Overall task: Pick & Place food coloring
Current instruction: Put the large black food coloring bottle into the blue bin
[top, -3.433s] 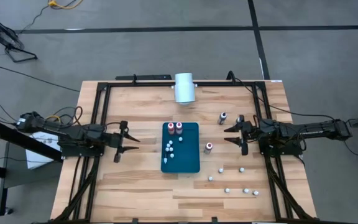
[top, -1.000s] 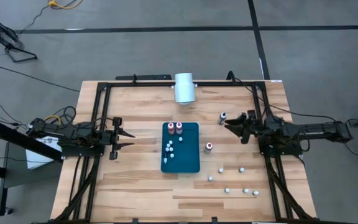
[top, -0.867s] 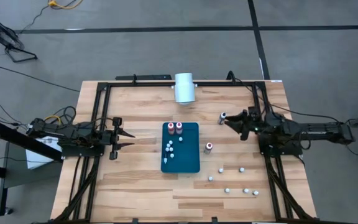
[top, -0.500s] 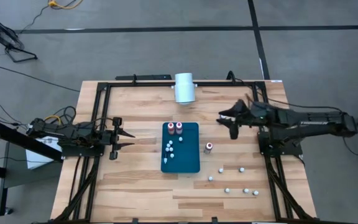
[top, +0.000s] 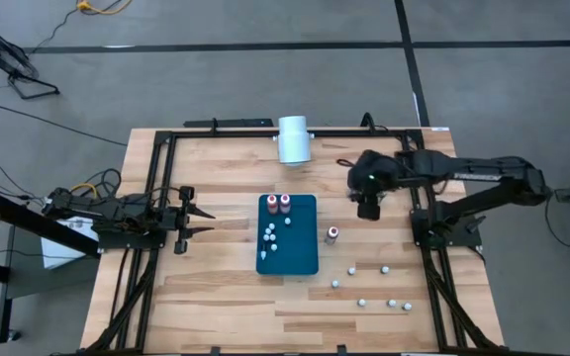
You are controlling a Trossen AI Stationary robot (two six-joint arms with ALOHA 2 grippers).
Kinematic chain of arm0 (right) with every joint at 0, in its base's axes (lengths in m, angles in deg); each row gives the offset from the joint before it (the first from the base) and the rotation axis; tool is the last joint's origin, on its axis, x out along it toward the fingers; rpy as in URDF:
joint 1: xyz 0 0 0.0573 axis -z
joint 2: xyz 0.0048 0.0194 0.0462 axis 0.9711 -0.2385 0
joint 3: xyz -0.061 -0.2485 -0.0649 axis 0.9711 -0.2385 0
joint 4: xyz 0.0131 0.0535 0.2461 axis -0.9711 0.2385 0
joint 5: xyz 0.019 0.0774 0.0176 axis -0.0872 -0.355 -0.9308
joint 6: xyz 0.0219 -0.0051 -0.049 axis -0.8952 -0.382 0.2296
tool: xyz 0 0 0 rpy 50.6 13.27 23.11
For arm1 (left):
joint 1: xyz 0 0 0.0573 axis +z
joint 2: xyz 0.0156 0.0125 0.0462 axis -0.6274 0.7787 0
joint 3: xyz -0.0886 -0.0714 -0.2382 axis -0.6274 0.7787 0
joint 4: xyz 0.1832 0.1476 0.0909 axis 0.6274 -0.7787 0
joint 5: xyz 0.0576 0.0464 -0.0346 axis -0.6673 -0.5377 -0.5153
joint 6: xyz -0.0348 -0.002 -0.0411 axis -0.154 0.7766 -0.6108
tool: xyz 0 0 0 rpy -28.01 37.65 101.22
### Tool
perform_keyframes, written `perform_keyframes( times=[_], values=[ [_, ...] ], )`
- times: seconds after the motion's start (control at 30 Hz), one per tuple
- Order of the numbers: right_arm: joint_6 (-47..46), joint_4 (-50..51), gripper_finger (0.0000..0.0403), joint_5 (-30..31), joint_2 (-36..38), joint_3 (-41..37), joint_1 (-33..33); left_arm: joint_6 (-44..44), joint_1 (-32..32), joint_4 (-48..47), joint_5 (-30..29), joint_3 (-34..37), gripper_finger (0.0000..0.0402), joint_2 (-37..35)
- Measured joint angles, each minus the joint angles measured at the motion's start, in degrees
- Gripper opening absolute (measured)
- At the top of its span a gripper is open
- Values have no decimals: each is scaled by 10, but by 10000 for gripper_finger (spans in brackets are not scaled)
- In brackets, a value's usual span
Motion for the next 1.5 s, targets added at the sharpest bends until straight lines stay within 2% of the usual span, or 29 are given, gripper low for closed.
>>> perform_keyframes(
  times=[0.2, 0.3, 0.67, 0.9, 1.07, 1.27, 1.5],
  values=[
    [106, 21, 184, 31, -55, 19, 47, -4, 0, 0, 0, 0, 123, 0],
    [129, 33, 184, 32, -76, 19, 77, -2, 0, 0, 0, 0, 123, 0],
    [120, 49, 184, 29, -132, 19, 136, -6, 0, 0, 0, 0, 123, 0],
    [118, 60, 188, 25, -146, 18, 135, -6, 0, 0, 0, 0, 123, 0],
    [100, 59, 207, -8, -159, 17, 135, -2, 0, 0, 0, 0, 123, 0],
    [96, 42, 228, -14, -159, -8, 135, 0, 0, 0, 0, 0, 123, 0],
    [85, 1, 223, -19, -159, -32, 135, -2, 0, 0, 0, 0, 123, 0]
  ],
)
